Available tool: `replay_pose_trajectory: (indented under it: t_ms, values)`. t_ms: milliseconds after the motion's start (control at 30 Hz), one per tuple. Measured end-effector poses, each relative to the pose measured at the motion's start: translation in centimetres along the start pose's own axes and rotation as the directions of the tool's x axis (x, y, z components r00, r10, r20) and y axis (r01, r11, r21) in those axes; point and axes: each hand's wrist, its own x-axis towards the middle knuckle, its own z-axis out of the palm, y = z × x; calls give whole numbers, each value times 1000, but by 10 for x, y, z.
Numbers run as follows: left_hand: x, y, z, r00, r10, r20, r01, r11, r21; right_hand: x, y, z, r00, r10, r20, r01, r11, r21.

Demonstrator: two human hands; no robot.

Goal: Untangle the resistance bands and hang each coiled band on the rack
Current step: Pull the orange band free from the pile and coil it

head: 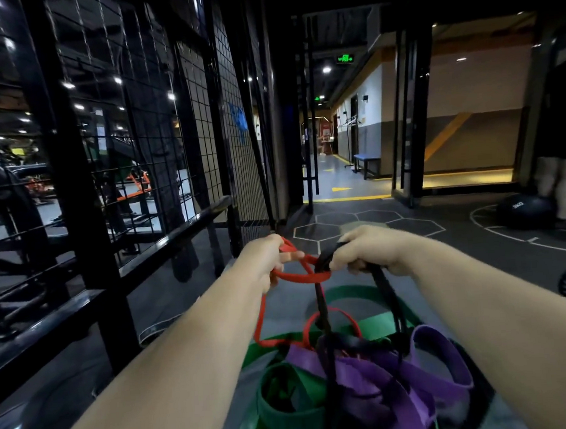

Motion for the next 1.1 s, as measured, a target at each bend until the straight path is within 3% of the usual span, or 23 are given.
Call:
replay_pose_trajectory:
  t_ms: [100, 200, 333, 400, 467, 567, 633, 667, 733, 833, 967, 1100]
  values:
    - [-5, -3, 8, 1000, -8, -4, 8, 1000, -1, 0, -9, -10, 995, -77, 67, 60, 972, 228]
    - [-9, -1, 17, 999, -22, 37, 26, 993, -114, -5, -29, -12, 988, -152, 23, 132, 914, 384]
    - [-13, 21, 22, 998, 15, 69, 10, 940, -342, -10, -58, -23, 942, -215, -260, 282, 924, 260]
    - [-20, 48, 23, 993, 79, 86, -33, 899, -437, -9, -79, -38, 867, -301, -398, 379, 916, 133]
    - [-30, 84, 25, 981, 172, 87, -110, 871, -479, -6, -102, -54, 766, -353, -537, 478, 871, 110]
    - [-48, 131, 27, 947, 314, 62, -242, 829, -504, 2, -131, -74, 589, -336, -735, 607, 784, 128]
    - [-53, 150, 28, 918, 396, 18, -333, 796, -506, 11, -133, -84, 538, -318, -781, 627, 770, 119]
    - [-54, 155, 27, 909, 418, -6, -367, 791, -490, 14, -129, -86, 561, -308, -768, 596, 795, 117]
    - [-50, 150, 24, 912, 409, -34, -385, 825, -413, 19, -112, -86, 684, -269, -678, 466, 876, 122]
    - [-37, 116, 17, 952, 304, -42, -300, 895, -331, 25, -78, -79, 844, -223, -488, 265, 964, 16]
    - [-20, 72, 17, 983, 183, -2, -171, 915, -365, 36, -54, -67, 912, -166, -375, 155, 986, -59]
    - [-16, 56, 29, 970, 231, 72, -194, 921, -339, 35, -54, -61, 931, -144, -334, 148, 989, -11]
